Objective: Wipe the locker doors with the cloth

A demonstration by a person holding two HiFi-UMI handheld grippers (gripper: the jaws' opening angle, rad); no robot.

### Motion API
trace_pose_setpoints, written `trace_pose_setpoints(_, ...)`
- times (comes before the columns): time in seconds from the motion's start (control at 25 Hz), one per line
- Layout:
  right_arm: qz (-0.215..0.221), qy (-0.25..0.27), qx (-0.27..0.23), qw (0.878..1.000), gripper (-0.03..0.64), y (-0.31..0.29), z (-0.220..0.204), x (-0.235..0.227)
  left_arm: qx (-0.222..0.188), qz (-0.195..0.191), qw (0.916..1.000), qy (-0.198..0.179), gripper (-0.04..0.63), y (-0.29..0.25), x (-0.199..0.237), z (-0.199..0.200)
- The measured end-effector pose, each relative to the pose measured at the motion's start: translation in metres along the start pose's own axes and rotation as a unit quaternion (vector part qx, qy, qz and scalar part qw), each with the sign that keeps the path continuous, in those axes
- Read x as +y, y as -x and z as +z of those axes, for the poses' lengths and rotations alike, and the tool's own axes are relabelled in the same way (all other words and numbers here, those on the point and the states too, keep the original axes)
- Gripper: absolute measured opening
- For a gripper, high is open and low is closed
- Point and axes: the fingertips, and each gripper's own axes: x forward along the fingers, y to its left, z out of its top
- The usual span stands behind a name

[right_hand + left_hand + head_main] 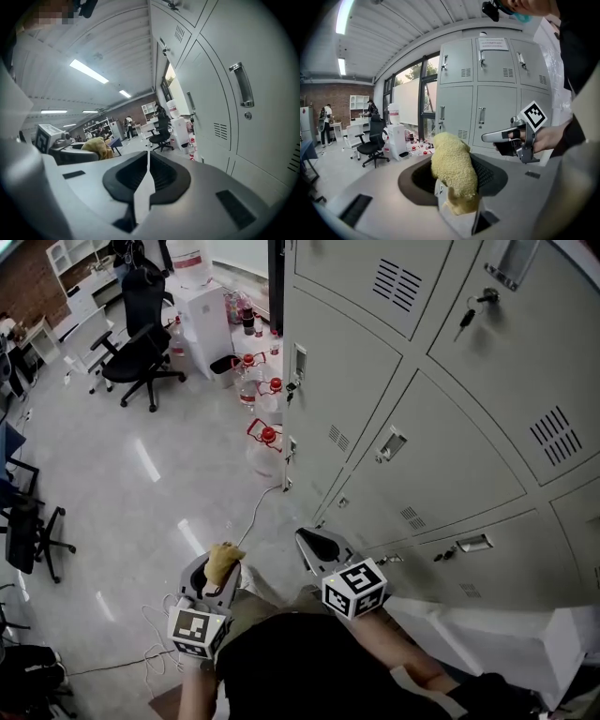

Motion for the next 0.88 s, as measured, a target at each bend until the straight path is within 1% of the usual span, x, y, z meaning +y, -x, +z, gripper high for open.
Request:
trace_pose_setpoints(0.12, -0.012, 0.003, 0.002, 1.000, 0.028, -0.031, 0.006, -0.006, 0.003, -0.009, 0.9999, 0.005, 0.181, -0.017, 0.035, -0.005)
trace_pose_setpoints(0.24, -0.033, 0.004, 0.000, 0.999, 0.028, -0.080, 0.008, -0.018, 0.002, -0.023, 0.9997, 0.008, 0.181, -0.040, 0.083, -0.016)
trace_pose_setpoints(0.4, -0.066, -0.008, -0.009, 0.998, 0.028, -0.172, 0.006, -0.037, -0.012, -0.053, 0.9984, -0.017, 0.181, -0.079, 0.170, -0.032)
trace_pose_setpoints(0.48, -0.085, -0.019, -0.008, 0.996, 0.028, -0.214, 0.002, -0.044, -0.011, -0.068, 0.9972, -0.028, 0.181, -0.098, 0.209, -0.040)
trace_pose_setpoints(0.56, -0.100, -0.030, 0.003, 0.995, 0.028, -0.247, -0.004, -0.043, -0.006, -0.082, 0.9962, -0.029, 0.181, -0.109, 0.240, -0.047)
trace_pose_setpoints(0.72, -0.109, -0.025, 0.009, 0.994, 0.028, -0.297, 0.002, -0.036, 0.011, -0.109, 0.9940, -0.010, 0.181, -0.136, 0.284, -0.057)
trace_pose_setpoints(0.8, -0.120, -0.023, 0.007, 0.993, 0.028, -0.310, 0.006, -0.040, 0.015, -0.122, 0.9924, 0.000, 0.181, -0.152, 0.295, -0.057)
trace_pose_setpoints(0.88, -0.137, -0.024, 0.008, 0.990, 0.028, -0.314, 0.006, -0.051, 0.016, -0.144, 0.9895, 0.003, 0.181, -0.171, 0.297, -0.055)
